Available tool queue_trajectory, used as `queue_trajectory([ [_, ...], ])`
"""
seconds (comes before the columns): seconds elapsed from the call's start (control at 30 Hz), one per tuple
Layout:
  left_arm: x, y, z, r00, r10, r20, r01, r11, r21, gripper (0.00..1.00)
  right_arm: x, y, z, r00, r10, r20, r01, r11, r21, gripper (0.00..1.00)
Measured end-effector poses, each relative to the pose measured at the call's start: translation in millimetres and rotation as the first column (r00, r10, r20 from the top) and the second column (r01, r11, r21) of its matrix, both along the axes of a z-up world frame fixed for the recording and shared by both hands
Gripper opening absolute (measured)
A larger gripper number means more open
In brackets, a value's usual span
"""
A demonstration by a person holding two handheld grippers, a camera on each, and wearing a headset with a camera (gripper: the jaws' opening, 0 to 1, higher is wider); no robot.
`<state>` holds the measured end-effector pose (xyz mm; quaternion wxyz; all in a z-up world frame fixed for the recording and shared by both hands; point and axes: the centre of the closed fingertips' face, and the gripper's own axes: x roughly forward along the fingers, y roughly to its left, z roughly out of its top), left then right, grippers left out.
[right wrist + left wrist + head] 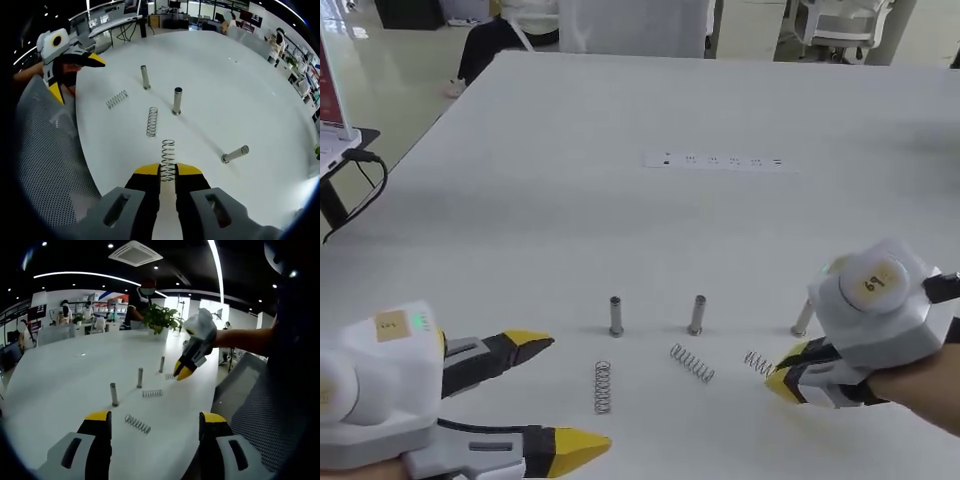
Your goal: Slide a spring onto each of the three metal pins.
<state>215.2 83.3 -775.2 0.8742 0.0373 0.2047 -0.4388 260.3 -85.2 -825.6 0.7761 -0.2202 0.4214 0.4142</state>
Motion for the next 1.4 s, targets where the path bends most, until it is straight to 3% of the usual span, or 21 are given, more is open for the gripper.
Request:
queue_trajectory([
  [0.33,0.6,-15.6,3.9,0.997,-0.08,-0.012,0.08,0.997,-0.009,0.59,-16.6,23.1,20.7,0.996,0.094,-0.006,-0.094,0.995,0.029,0.08],
  [0.63,2.8,-27.4,11.0,0.986,-0.164,-0.014,0.163,0.987,-0.011,0.53,-28.9,41.9,41.9,0.979,0.204,0.021,-0.204,0.979,0.026,0.08],
  [0.97,1.8,-41.9,22.3,0.971,-0.239,0.026,0.24,0.971,-0.014,0.39,-36.3,59.1,58.3,0.96,0.277,0.043,-0.278,0.96,0.027,0.08],
  [1.23,-1.9,-53.6,32.5,0.956,-0.288,0.049,0.29,0.957,-0.027,0.28,-45.8,69.9,62.6,0.938,0.343,0.044,-0.344,0.939,0.013,0.08],
  [1.4,-3.6,-58.6,35.8,0.949,-0.311,0.059,0.313,0.949,-0.03,0.27,-52.1,76.4,65.7,0.926,0.375,0.046,-0.376,0.927,0.016,0.08],
])
